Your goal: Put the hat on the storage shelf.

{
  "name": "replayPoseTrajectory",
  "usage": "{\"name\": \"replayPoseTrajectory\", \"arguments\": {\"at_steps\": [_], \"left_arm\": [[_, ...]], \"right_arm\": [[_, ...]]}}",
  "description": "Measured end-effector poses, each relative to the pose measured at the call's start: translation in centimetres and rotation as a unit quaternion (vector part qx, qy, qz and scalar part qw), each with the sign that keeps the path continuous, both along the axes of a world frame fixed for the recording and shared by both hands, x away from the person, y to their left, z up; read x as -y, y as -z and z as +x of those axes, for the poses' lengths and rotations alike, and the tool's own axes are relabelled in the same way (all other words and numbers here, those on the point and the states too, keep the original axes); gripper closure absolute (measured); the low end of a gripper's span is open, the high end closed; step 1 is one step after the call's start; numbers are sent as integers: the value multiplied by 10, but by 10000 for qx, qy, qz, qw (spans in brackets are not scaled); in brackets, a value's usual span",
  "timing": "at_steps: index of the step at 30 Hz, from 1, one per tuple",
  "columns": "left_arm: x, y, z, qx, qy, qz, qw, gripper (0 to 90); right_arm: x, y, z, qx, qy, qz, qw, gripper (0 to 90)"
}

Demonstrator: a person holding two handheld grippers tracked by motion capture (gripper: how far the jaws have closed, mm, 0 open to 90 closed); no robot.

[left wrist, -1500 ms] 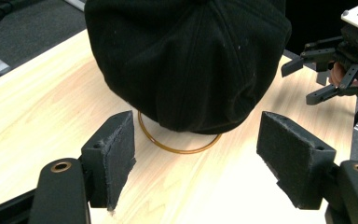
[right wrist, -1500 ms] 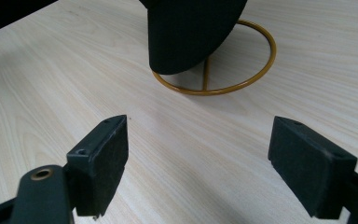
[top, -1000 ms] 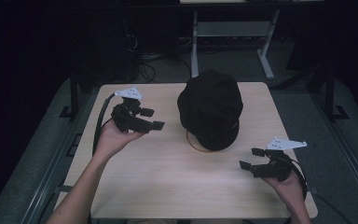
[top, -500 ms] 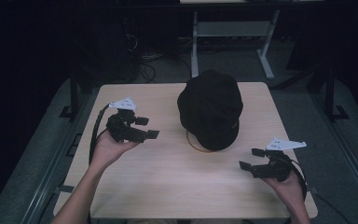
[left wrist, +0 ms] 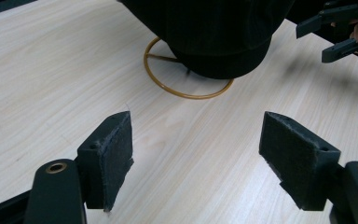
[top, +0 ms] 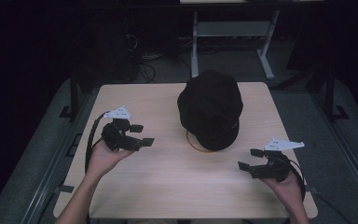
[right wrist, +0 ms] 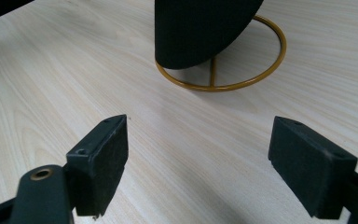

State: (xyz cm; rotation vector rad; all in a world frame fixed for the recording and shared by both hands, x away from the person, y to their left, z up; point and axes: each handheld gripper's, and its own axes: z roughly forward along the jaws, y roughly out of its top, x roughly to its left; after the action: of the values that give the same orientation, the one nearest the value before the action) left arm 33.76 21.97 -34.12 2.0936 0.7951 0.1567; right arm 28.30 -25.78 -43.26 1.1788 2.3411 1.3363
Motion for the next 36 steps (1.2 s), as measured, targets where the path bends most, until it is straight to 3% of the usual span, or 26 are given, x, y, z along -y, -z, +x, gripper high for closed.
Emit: {"name": "replayPoseTrajectory", "arguments": {"at_steps": [9, 26, 36], "left_arm": [[-7, 9, -14, 131, -104, 37, 9999, 250], [-19, 32, -38, 181, -248, 106, 9995, 250], [-27, 47, -56, 226, -392, 12, 9990, 250]], "right_arm": [[1, 0, -1, 19, -16, -22, 10000, 195], [1, 2, -7, -1, -16, -72, 10000, 197], [-5, 4, -14, 19, -116, -119, 9999, 198]]}}
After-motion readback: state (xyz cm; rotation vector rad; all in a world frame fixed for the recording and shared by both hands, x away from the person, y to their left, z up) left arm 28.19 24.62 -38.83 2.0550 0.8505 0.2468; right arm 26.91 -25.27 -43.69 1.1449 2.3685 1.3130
